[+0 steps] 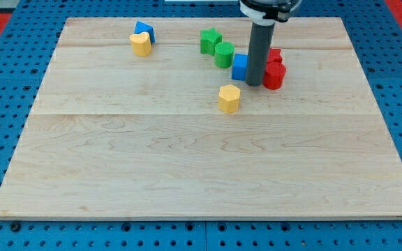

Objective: Move the blue cube below the yellow heart

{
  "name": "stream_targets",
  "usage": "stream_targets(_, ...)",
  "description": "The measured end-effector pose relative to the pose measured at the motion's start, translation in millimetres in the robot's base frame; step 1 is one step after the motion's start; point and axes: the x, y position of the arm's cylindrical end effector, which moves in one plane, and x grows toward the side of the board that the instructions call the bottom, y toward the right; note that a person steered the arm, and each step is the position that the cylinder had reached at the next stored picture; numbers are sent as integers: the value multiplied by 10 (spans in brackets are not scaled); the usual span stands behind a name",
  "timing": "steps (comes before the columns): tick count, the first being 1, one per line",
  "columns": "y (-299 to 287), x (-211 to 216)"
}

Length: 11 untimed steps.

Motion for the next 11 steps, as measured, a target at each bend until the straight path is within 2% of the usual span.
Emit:
stream_targets(2, 307, -239)
stream_targets(3, 304, -567)
stream_targets(4, 201, -716)
stream_targets(5, -91, -349)
stream_targets(6, -641, -79)
stream_targets(7, -870, 261)
stream_targets(8, -872, 427)
stream_targets(10, -2014, 72)
stream_targets(11, -2613, -302)
